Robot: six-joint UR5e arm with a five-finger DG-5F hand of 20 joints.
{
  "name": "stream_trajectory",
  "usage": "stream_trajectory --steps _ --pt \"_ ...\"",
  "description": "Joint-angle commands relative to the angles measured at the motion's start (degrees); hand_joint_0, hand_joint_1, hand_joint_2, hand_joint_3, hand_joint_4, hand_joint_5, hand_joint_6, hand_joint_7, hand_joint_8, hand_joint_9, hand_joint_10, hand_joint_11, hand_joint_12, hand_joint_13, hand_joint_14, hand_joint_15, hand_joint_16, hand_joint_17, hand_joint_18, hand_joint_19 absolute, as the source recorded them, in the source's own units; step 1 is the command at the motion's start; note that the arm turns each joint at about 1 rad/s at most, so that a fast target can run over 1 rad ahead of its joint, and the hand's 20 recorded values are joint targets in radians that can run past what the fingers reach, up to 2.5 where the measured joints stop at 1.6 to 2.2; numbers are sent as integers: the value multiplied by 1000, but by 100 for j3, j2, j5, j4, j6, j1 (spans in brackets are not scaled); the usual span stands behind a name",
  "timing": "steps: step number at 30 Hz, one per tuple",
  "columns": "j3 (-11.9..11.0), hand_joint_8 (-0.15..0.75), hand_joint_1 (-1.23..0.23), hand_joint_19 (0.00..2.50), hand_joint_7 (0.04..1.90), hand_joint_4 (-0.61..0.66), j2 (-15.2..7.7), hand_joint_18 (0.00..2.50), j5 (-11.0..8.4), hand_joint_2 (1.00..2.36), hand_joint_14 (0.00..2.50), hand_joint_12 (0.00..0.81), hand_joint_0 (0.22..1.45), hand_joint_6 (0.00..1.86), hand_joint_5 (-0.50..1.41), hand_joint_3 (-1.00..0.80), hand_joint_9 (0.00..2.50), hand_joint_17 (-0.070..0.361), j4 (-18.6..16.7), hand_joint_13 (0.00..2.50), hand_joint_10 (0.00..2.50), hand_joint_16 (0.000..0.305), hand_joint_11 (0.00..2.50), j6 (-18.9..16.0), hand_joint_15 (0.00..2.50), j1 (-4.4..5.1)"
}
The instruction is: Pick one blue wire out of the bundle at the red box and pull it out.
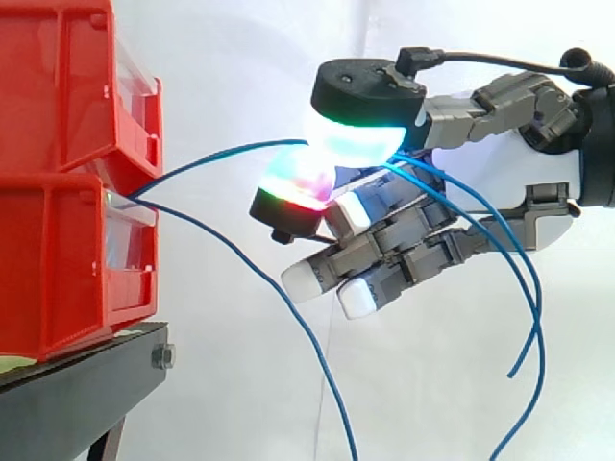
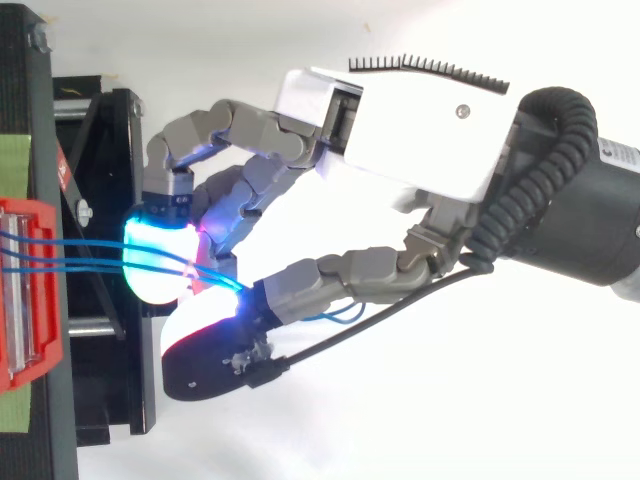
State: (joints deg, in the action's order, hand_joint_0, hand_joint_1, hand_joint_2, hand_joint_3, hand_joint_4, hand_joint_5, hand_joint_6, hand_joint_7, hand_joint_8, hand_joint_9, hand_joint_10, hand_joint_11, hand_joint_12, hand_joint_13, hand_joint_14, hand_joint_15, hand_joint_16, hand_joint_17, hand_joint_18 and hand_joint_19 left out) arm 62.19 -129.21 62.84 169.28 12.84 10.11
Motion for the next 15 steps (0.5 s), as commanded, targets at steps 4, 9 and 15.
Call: stream_trajectory --steps 4,9,15 --pt "-5 406 -537 575 1114 283 2 764 0 1000 15 484 505 853 -160 -500 964 144 0 726 18 64 777 8 419 0" --pt "-5 388 -484 606 1163 263 2 775 0 1005 14 466 592 841 -146 -436 1003 135 0 765 20 60 769 8 435 0" --pt "-5 406 -610 596 1181 290 2 794 0 1015 14 471 590 868 -156 -311 1004 136 0 782 18 60 810 16 440 0"
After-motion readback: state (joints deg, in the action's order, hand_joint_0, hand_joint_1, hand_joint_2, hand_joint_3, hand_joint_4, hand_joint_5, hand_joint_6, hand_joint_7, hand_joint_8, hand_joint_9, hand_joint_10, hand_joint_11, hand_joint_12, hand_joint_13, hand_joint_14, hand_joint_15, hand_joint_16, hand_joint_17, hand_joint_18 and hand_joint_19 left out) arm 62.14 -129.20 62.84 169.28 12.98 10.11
